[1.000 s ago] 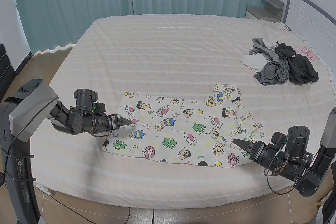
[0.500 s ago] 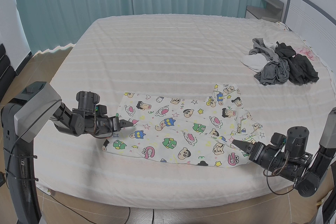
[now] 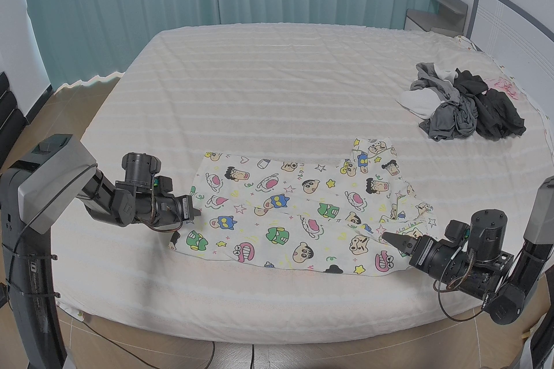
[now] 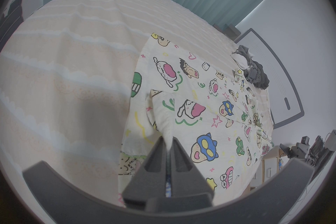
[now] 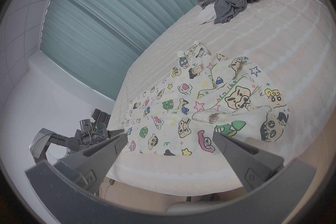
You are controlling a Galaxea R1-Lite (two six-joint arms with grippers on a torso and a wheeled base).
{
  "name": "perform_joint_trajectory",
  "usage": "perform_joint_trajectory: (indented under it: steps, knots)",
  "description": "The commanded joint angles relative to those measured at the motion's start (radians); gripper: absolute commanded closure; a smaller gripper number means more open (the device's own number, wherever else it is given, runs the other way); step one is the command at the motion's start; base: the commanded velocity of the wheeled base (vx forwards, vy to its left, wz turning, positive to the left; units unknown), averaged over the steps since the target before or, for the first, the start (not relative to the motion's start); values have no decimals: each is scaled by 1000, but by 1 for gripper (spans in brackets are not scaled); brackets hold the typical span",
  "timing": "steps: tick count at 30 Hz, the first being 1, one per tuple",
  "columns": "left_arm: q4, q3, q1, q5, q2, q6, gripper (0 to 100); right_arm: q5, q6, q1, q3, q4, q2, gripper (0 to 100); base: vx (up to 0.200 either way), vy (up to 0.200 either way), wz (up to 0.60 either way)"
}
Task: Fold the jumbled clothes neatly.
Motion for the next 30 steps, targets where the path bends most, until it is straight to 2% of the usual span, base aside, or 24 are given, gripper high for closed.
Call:
perform_joint_trajectory:
  steps: [1,9,16,30]
  knots:
    - [2,23,8,1,-40,0,100,0,0,1,0,0,2,0,0,0,0]
    - [28,93,10,6,-87,5,100,2,0,1,0,0,2,0,0,0,0]
    - [106,119,11,9,-112,52,100,0,0,1,0,0,9,0,0,0,0]
    - [109,145,8,12,-129,52,100,0,0,1,0,0,9,0,0,0,0]
